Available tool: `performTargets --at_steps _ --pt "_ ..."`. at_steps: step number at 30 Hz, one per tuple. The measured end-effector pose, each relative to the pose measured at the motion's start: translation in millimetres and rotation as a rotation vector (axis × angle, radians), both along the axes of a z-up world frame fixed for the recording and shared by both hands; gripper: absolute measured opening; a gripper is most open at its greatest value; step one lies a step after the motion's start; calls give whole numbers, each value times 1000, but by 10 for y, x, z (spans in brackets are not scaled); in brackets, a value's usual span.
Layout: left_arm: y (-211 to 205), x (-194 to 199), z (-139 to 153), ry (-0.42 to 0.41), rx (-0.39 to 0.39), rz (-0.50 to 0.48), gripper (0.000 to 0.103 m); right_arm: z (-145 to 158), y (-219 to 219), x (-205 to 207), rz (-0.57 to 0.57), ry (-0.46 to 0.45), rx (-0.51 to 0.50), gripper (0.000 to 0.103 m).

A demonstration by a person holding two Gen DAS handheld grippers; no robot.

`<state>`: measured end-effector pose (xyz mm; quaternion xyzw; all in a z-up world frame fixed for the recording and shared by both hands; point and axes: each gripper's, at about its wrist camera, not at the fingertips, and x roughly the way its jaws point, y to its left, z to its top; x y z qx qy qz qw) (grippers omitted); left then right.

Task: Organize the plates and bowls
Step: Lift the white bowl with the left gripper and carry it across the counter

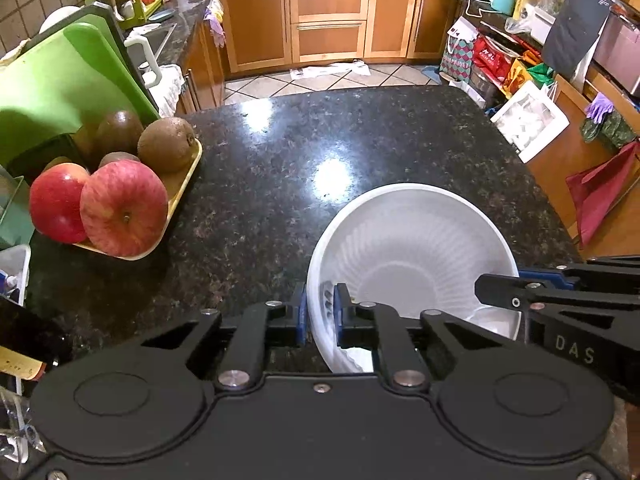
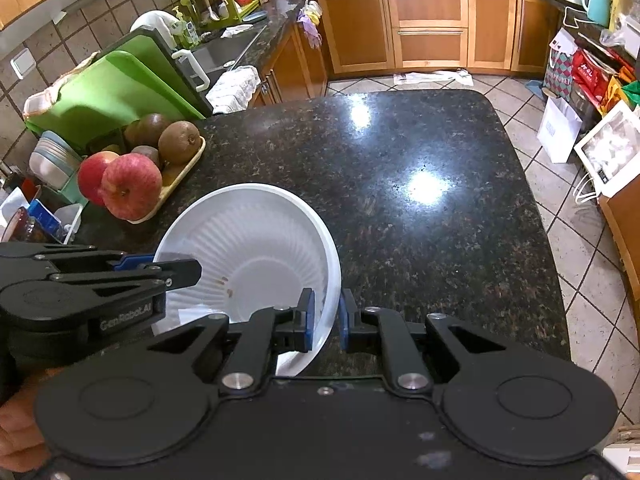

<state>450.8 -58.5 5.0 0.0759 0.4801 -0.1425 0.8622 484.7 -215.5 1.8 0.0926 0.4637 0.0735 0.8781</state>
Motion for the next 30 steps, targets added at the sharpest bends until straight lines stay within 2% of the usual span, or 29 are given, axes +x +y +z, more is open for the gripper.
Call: performTargets --at_steps 15,30 --pt "112 -466 384 -40 -16 -12 18 507 124 -682 17 -87 -10 15" --pt "309 -1283 683 -87 -15 -60 19 851 200 -1637 35 -177 30 15"
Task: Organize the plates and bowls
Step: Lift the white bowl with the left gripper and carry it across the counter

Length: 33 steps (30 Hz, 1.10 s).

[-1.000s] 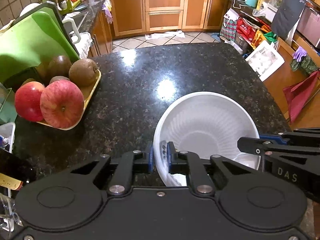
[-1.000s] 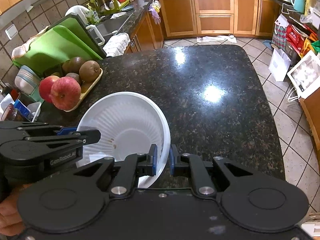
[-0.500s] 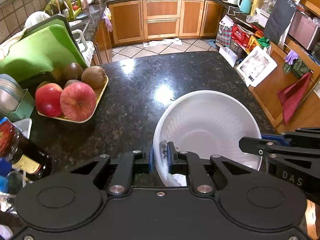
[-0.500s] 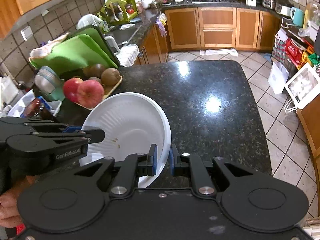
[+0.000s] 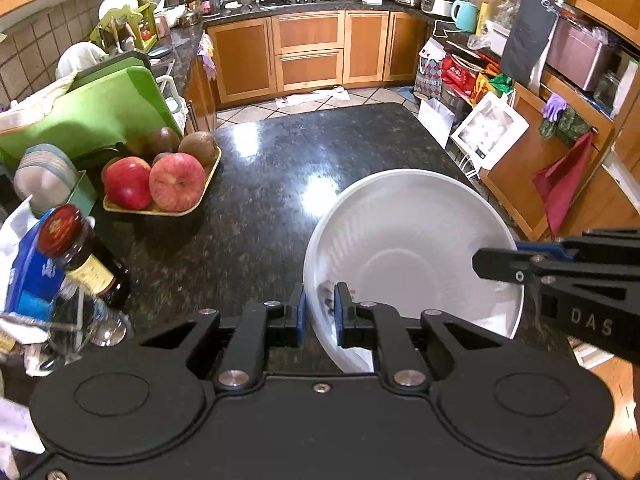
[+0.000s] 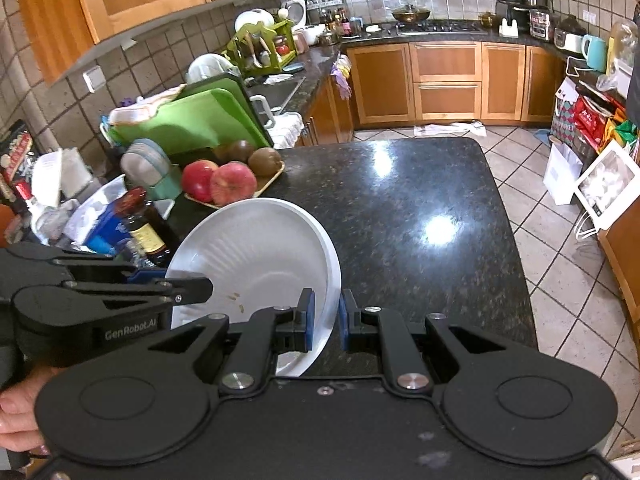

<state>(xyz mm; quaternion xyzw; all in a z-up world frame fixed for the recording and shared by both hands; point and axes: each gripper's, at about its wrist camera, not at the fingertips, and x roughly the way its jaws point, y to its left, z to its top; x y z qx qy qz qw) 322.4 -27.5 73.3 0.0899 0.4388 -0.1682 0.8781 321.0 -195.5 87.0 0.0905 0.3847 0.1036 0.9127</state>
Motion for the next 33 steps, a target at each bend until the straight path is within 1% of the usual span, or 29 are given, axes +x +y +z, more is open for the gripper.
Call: performTargets --at_steps 5,10,17,19,22,28,31,33 --pt "80 -301 18 -32 8 -13 19 -28 50 -306 12 -15 16 15" --pt "154 -553 -37 -30 22 -18 19 -113 116 -618 30 -17 18 15" --pt "204 -854 -150 -33 36 -25 18 -306 154 -860 24 6 20 15" --pt "208 -925 -196 -23 38 -28 18 -359 156 -917 17 16 24 15" --pt "214 -958 -281 17 26 -33 19 -435 158 -969 7 30 24 15" --pt "255 -984 -425 76 6 -20 19 -548 213 -1029 15 29 -15 15" --pt "234 -1000 -474 90 -1 -10 20 -606 224 -1046 8 21 -24 15" --pt "242 -998 -498 92 -2 -5 20 -637 222 -1037 10 22 -21 17"
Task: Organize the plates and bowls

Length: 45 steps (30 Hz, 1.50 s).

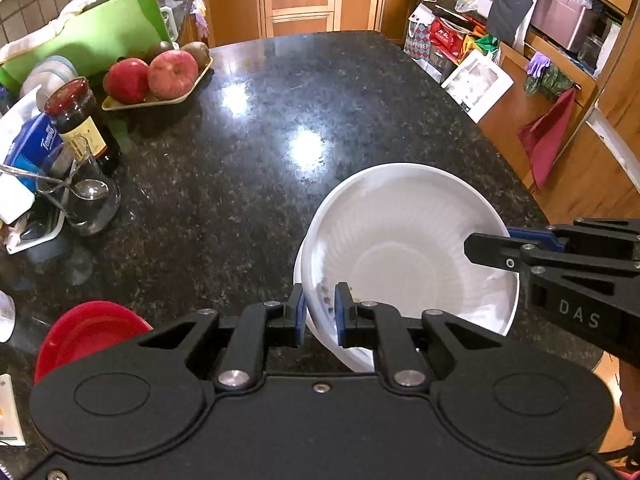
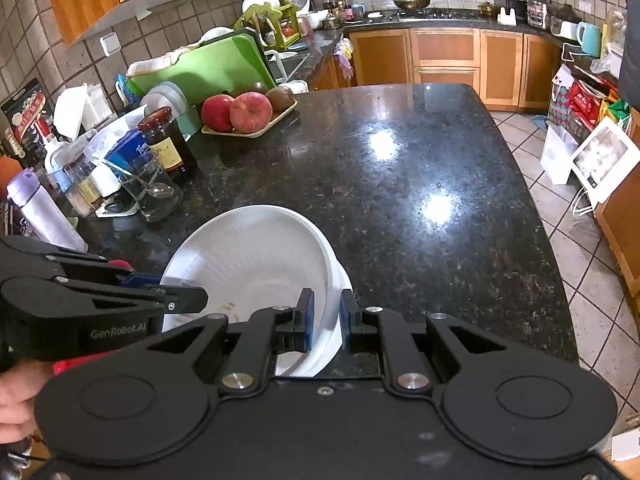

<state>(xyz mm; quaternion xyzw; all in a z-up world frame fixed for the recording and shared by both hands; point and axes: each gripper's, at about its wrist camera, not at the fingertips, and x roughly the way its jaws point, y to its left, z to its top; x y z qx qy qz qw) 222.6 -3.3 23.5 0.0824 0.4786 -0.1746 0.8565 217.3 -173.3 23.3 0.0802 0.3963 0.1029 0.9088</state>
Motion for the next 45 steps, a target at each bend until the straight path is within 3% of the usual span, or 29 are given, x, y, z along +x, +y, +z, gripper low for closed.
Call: performTargets --at_steps 8,16,21,28,32,35,38,45 --pt "-11 23 -80 -11 -22 6 28 -76 -34 54 -25 -10 31 31" --pt "48 34 -54 -1 -56 15 35 -79 -45 77 -34 -32 33 36" --pt "58 -41 3 -60 -43 29 35 -74 -45 40 -44 -70 26 38" --pt "40 -162 38 -165 -10 58 37 -65 -26 -78 -77 -143 58 53" --pt "79 -261 59 -281 14 100 52 -49 24 -179 -123 -202 62 62" --pt "122 -319 63 -337 17 120 53 -49 85 -231 -157 -235 54 65" --pt "169 -334 54 -364 15 125 55 -61 140 -276 -170 -239 54 73" --pt "248 -383 -4 -376 5 112 55 -67 299 -452 -213 -294 41 75"
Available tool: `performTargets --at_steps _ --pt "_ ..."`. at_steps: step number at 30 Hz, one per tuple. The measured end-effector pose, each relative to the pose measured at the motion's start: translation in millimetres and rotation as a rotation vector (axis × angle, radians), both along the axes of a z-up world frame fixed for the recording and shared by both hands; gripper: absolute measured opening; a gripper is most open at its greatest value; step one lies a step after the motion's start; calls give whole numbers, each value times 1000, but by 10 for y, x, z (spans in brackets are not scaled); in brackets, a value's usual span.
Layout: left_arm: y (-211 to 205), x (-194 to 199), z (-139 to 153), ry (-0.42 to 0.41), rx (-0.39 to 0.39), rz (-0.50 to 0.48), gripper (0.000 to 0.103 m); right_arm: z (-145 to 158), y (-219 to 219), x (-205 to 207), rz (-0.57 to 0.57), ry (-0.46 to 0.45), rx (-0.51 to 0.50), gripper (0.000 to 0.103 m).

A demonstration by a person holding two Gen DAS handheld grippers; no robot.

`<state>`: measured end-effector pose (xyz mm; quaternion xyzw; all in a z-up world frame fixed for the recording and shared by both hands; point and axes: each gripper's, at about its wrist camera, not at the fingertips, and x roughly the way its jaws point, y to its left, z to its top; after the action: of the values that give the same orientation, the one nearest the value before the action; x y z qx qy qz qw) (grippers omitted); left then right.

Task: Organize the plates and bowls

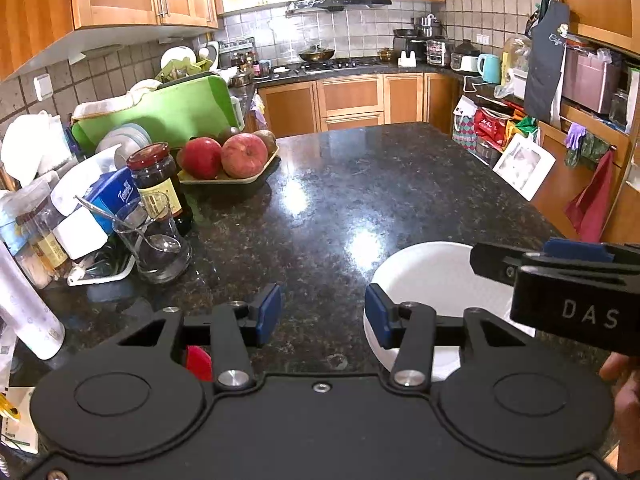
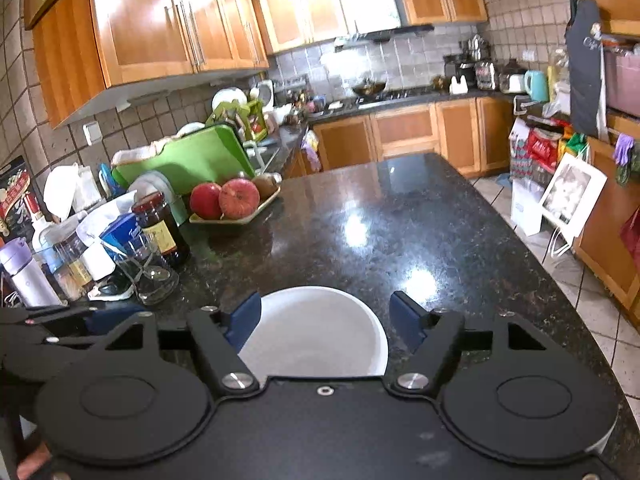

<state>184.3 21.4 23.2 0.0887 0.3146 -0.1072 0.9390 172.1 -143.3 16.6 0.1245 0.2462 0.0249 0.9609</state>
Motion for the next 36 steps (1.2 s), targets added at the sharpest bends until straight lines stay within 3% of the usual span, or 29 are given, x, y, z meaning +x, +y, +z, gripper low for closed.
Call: performTargets --at_steps 5,15,28,36 --pt "59 -62 -33 -22 9 -1 55 -9 112 -97 -40 -8 -2 89" --pt "254 -108 -99 -19 -2 1 55 -10 319 -216 -83 -35 -56 89" --pt "411 -200 -112 -87 -4 -11 60 12 508 -230 -111 -66 -124 89" --pt "482 -167 -138 -81 -33 -3 60 -27 499 -255 -133 -62 -114 88"
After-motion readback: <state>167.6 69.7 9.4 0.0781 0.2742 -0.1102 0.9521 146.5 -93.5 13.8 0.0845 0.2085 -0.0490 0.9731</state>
